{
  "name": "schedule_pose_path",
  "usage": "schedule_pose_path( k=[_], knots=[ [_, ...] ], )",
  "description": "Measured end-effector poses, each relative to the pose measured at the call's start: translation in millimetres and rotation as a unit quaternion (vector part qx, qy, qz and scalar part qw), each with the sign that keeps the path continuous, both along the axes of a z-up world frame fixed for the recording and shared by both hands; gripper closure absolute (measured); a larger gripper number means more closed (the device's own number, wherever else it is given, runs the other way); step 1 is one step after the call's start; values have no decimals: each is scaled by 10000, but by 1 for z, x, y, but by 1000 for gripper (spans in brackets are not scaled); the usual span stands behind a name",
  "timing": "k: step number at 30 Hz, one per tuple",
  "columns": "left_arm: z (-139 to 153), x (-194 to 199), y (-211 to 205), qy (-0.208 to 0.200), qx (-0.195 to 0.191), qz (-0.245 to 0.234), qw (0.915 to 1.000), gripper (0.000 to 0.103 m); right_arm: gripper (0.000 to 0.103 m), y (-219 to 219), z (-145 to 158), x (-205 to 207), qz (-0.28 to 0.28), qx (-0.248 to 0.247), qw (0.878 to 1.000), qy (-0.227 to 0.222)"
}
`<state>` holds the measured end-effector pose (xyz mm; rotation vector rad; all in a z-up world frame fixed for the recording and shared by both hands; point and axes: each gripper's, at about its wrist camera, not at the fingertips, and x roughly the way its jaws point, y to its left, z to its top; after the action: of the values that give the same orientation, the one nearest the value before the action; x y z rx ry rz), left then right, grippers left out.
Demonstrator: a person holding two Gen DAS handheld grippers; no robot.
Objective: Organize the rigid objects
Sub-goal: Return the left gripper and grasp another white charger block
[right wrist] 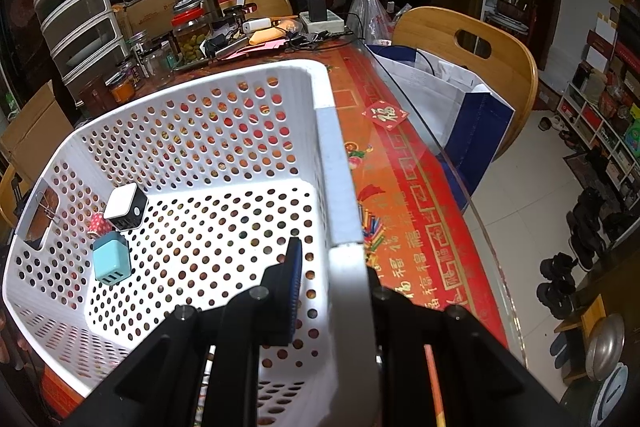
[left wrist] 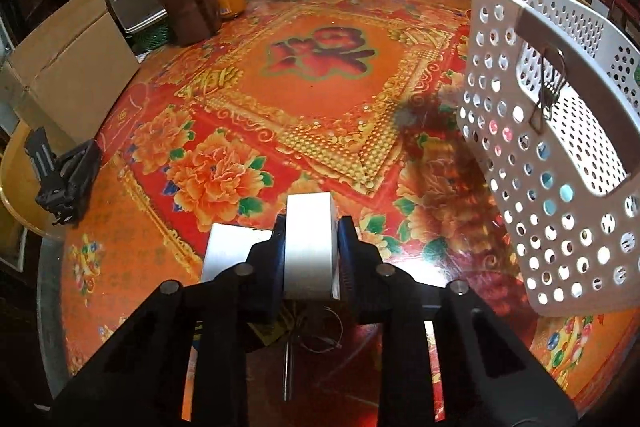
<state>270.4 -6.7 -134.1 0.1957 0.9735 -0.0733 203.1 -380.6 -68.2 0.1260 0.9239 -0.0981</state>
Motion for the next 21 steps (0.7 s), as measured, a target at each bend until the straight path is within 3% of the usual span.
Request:
schedule_pose_path(
  k=[10, 21],
  knots=[
    [27, -20, -5, -608, 235, 15, 9979, 82, 86, 0, 0, 0, -2, -2, 10000, -3],
    [48, -36, -4, -861, 194, 49, 9961, 82, 86, -1, 3, 1, 5, 18, 10000, -21]
  ],
)
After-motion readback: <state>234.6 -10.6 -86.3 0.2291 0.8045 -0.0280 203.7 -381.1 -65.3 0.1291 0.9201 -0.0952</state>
